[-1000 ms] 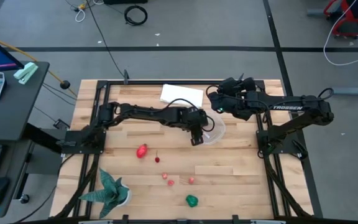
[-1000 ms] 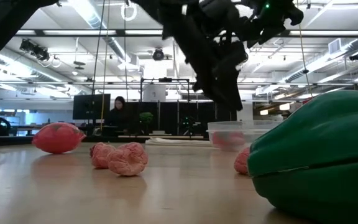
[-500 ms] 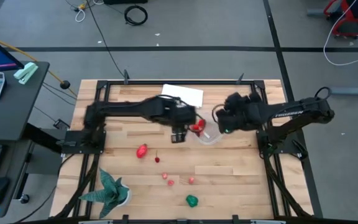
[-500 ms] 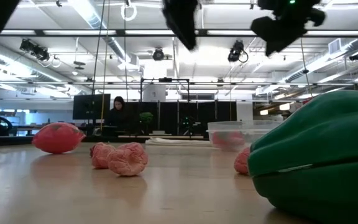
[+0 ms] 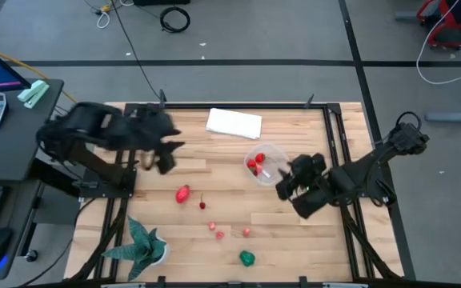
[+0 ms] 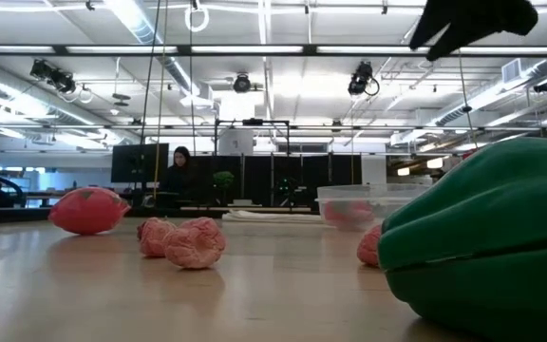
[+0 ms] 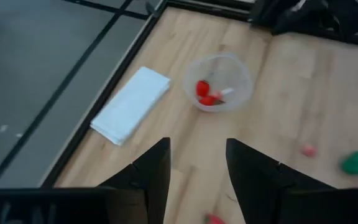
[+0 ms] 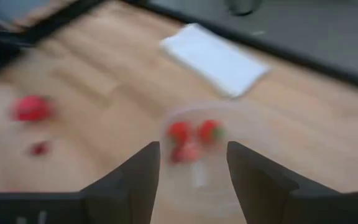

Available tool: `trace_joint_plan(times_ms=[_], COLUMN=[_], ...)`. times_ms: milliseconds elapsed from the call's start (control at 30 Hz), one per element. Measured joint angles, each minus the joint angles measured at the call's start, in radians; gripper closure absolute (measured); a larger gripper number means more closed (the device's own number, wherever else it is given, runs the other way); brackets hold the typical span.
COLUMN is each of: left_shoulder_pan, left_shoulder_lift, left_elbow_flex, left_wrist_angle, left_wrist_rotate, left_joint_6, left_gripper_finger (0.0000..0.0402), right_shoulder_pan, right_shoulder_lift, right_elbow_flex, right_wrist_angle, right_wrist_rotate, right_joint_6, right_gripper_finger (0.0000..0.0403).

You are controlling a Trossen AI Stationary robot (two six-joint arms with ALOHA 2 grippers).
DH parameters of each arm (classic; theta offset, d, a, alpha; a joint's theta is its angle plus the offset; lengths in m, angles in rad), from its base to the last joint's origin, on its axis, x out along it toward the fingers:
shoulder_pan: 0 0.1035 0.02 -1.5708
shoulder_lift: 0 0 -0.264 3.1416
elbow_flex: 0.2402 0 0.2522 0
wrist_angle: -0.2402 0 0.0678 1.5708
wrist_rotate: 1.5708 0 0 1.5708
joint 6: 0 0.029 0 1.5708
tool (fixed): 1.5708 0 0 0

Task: Pick and placing Produce into tupperware
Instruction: Put the green bell pepper into the transparent bin

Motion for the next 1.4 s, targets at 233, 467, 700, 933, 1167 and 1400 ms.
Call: trace_joint_plan(times_ms=[233,467,700,933,1167,1400], left_shoulder_pan=[-0.157,-0.223,-0.216,-0.208,-0.240,-0.299], left_shoulder_lift=[-0.081,-0.046,0.061,0.183,0.256,0.369], left_elbow_flex=[0.000,-0.001,-0.001,-0.002,-0.002,-0.002], left_wrist_angle=[-0.089,-0.089,-0.089,-0.090,0.034,0.072], left_wrist_rotate=[0.002,-0.067,-0.113,-0.100,-0.135,-0.143], left_joint_6=[-0.060,-0.030,-0.039,-0.012,-0.060,-0.059], left_gripper_finger=[0.0239,0.0239,0.0241,0.0248,0.0272,0.0293], right_shoulder_pan=[0.123,0.215,0.259,0.231,0.220,0.264], right_shoulder_lift=[0.056,0.181,0.310,0.309,0.265,0.268], right_elbow_flex=[0.000,0.000,0.000,-0.001,-0.001,-0.001], right_wrist_angle=[0.263,0.533,0.669,0.660,0.667,0.679], right_wrist_rotate=[-0.152,-0.290,-0.300,-0.298,-0.295,-0.300], right_joint_6=[-0.102,-0.106,-0.109,-0.220,-0.267,-0.091], right_gripper_finger=[0.0206,0.0206,0.0206,0.0206,0.0206,0.0206])
